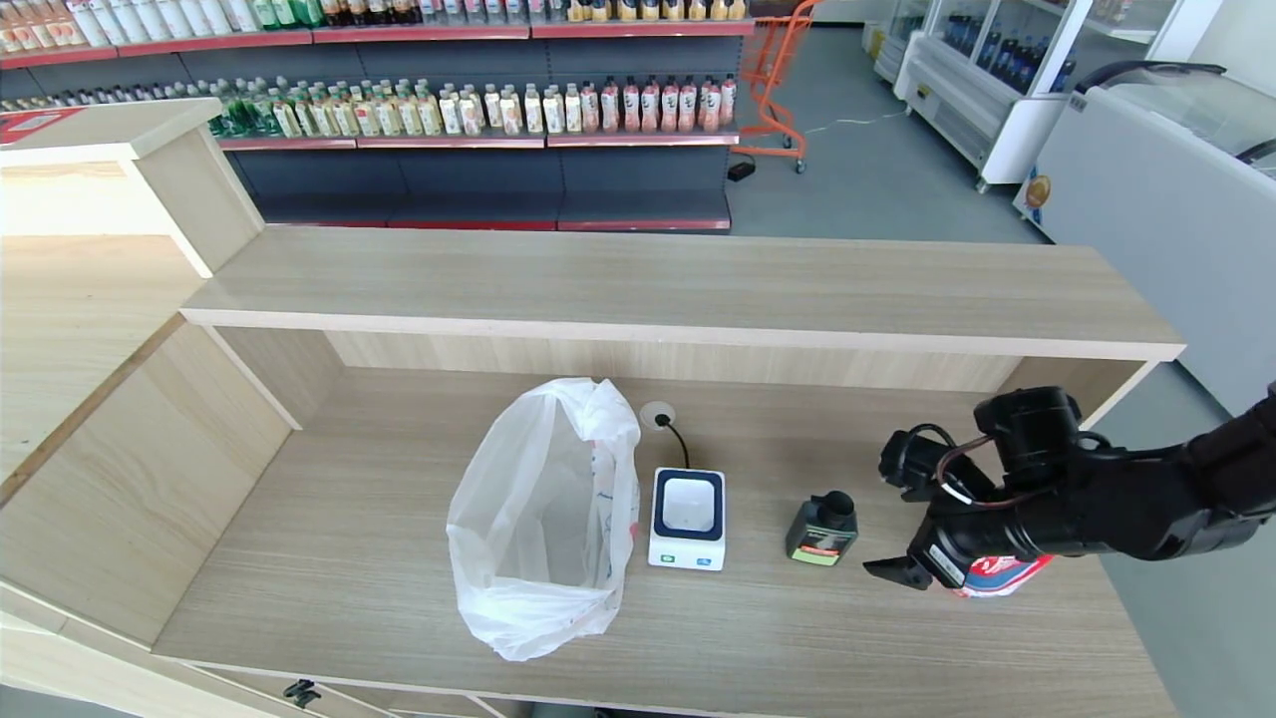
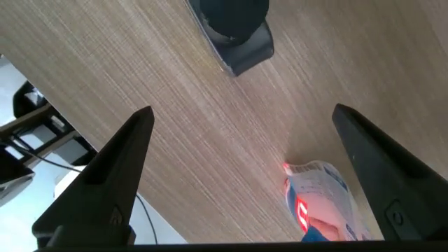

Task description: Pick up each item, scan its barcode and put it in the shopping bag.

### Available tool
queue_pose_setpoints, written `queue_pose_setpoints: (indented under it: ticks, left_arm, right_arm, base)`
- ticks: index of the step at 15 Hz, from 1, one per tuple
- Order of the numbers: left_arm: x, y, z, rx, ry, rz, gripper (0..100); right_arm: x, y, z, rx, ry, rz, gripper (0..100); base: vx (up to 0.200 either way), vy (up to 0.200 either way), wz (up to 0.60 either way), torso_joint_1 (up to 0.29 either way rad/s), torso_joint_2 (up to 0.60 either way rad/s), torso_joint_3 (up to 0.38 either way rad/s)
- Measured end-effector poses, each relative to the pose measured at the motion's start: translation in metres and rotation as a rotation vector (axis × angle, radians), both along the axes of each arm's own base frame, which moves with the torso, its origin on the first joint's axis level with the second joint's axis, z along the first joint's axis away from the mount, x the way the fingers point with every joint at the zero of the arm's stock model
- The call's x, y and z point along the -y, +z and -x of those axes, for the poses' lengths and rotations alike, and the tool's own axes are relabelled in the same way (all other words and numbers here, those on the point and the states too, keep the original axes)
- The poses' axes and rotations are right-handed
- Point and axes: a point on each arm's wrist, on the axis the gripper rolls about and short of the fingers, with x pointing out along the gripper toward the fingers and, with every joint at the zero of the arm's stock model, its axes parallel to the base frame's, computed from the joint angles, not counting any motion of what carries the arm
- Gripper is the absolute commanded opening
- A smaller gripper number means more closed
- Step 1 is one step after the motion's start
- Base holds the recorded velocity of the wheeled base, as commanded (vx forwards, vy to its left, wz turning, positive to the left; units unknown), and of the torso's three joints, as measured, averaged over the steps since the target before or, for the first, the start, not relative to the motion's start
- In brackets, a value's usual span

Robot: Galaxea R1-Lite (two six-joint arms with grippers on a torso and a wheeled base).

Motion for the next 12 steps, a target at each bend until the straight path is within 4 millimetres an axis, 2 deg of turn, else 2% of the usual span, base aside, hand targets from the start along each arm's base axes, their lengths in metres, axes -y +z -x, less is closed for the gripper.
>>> queue_pose_setpoints:
  ticks: [7, 12]
  left_arm:
    - [0.0, 0.0, 0.0, 0.0, 0.0, 0.0, 100]
    - [0.0, 0.0, 0.0, 0.0, 0.0, 0.0, 100]
  right_arm:
    - [-0.021, -0.031, -0.016, 0.024, 0.075, 0.007, 100]
    - [-0.037, -0.046, -0.026, 0.058, 0.111, -0.003, 100]
  base:
    - [0.0, 0.0, 0.0, 0.0, 0.0, 0.0]
    - [0.0, 0.0, 0.0, 0.0, 0.0, 0.0]
